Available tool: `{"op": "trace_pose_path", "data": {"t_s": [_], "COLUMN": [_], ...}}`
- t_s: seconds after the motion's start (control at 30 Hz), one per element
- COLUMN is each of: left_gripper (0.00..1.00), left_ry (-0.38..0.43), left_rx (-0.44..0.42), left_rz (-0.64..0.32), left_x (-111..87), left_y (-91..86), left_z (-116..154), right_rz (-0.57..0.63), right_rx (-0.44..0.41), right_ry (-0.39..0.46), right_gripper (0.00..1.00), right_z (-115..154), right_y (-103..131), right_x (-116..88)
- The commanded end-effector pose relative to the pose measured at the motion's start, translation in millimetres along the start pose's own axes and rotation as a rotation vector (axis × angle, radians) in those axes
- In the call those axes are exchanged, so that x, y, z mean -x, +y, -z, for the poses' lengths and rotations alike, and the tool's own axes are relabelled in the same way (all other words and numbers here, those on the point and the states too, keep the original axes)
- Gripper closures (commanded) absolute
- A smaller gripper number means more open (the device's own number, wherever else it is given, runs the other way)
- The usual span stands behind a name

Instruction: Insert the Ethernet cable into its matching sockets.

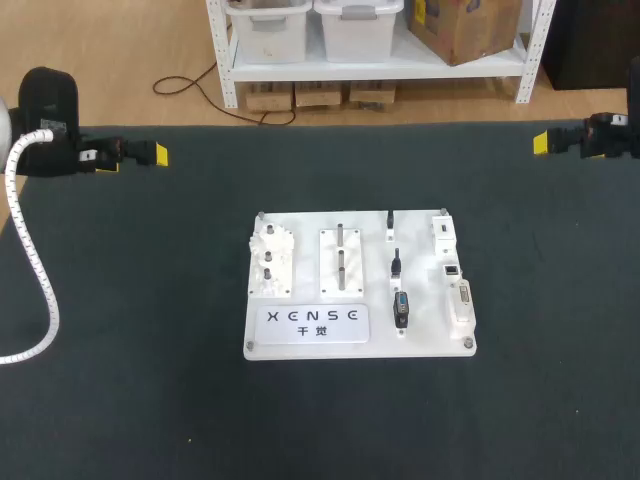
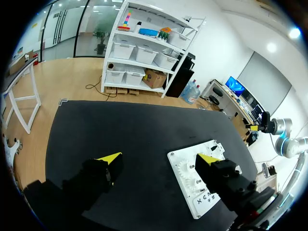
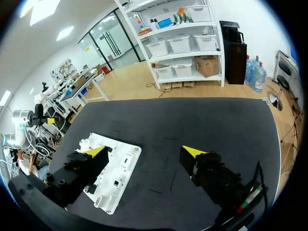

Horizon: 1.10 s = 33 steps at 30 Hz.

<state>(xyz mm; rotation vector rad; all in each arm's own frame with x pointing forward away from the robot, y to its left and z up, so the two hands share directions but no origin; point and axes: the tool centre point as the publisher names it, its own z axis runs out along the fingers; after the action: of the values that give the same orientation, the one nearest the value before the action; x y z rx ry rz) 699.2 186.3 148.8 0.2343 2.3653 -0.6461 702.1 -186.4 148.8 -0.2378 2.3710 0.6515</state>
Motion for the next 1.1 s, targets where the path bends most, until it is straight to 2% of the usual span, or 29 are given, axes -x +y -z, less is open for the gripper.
{"op": "trace_pose_path", "data": {"t_s": [0.03, 0.37, 0.53, 0.7, 0.77, 0.93, 1.1], "left_gripper": [0.0, 0.0, 0.0, 0.0, 0.0, 0.0, 0.0], "left_ry": [0.006, 0.006, -0.023, -0.024, -0.052, -0.049, -0.121], "left_rx": [0.008, 0.008, -0.139, -0.314, -0.399, -0.506, -0.639], "left_rz": [0.002, 0.002, -0.279, -0.512, -0.567, -0.685, -0.803], "left_x": [1.3, 1.3, 0.6, -14.4, -22.4, -42.0, -63.8], "left_y": [-1.5, -1.5, -24.5, -56.6, -67.8, -93.2, -122.5], "left_z": [0, 0, -12, -29, -34, -49, -56], "right_rz": [0.0, 0.0, 0.0, 0.0, 0.0, 0.0, 0.0], "right_rx": [-0.003, -0.003, -0.003, -0.003, -0.003, -0.003, -0.003], "right_ry": [0.0, 0.0, 0.0, 0.0, 0.0, 0.0, 0.0], "right_gripper": [0.0, 0.0, 0.0, 0.0, 0.0, 0.0, 0.0], "right_z": [1, 1, 1, 1, 1, 1, 1], "right_y": [1, 1, 1, 1, 1, 1, 1], "right_x": [0, 0, 0, 0, 0, 0, 0]}}
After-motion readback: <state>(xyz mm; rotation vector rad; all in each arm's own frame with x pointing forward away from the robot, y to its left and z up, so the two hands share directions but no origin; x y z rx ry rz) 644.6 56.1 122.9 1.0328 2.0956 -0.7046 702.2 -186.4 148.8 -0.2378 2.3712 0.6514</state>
